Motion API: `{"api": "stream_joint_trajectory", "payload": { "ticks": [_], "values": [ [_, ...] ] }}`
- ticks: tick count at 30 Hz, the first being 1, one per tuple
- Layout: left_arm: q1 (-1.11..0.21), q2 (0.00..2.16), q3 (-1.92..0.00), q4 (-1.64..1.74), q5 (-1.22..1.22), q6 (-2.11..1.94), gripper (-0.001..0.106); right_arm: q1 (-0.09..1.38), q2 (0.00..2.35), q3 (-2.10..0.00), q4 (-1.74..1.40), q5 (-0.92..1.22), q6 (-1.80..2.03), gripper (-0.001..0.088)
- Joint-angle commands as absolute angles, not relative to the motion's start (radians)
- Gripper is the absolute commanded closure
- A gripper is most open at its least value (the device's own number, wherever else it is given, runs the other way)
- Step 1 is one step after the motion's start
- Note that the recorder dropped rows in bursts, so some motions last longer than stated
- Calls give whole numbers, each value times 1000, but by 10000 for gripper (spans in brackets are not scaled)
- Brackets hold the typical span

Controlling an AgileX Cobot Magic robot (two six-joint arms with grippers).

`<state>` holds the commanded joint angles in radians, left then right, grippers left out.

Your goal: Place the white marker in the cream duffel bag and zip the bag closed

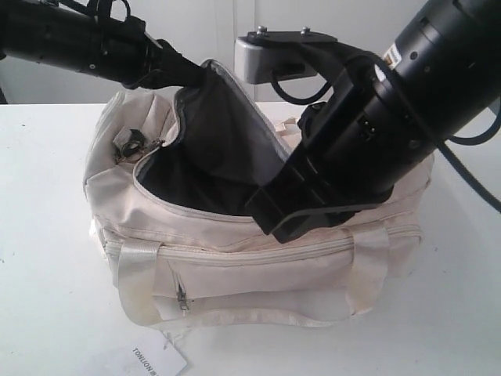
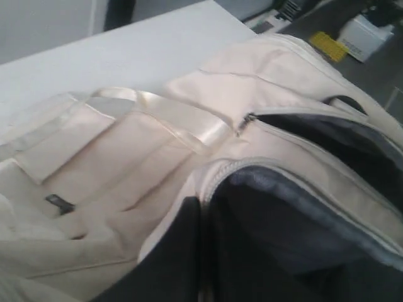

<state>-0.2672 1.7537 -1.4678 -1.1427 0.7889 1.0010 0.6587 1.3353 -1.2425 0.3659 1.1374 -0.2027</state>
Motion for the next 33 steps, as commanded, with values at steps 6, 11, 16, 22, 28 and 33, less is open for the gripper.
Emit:
{"api": "stream_joint_trajectory", "payload": {
  "ticks": [6, 11, 16, 22, 28, 33],
  "values": [
    [-267, 1754, -1468, -1084, 923, 999, 1053, 659, 1335, -1243, 366, 1135, -172, 868],
    [-267, 1754, -1468, -1011, 1051, 997, 1053, 659, 1335, -1243, 366, 1135, -158, 868],
    [-267, 1754, -1468, -964, 1162, 997, 1053, 659, 1335, -1243, 366, 1122, -151, 868],
    [-267, 1754, -1468, -877, 1210, 997, 1053, 659, 1335, -1243, 366, 1118, -130, 868],
    [-267, 1754, -1466, -800, 1194, 997, 1053, 659, 1335, -1243, 366, 1116, -128, 868],
    [-267, 1758, -1466, -752, 1170, 997, 1053, 659, 1335, -1243, 366, 1108, -128, 868]
  ]
}}
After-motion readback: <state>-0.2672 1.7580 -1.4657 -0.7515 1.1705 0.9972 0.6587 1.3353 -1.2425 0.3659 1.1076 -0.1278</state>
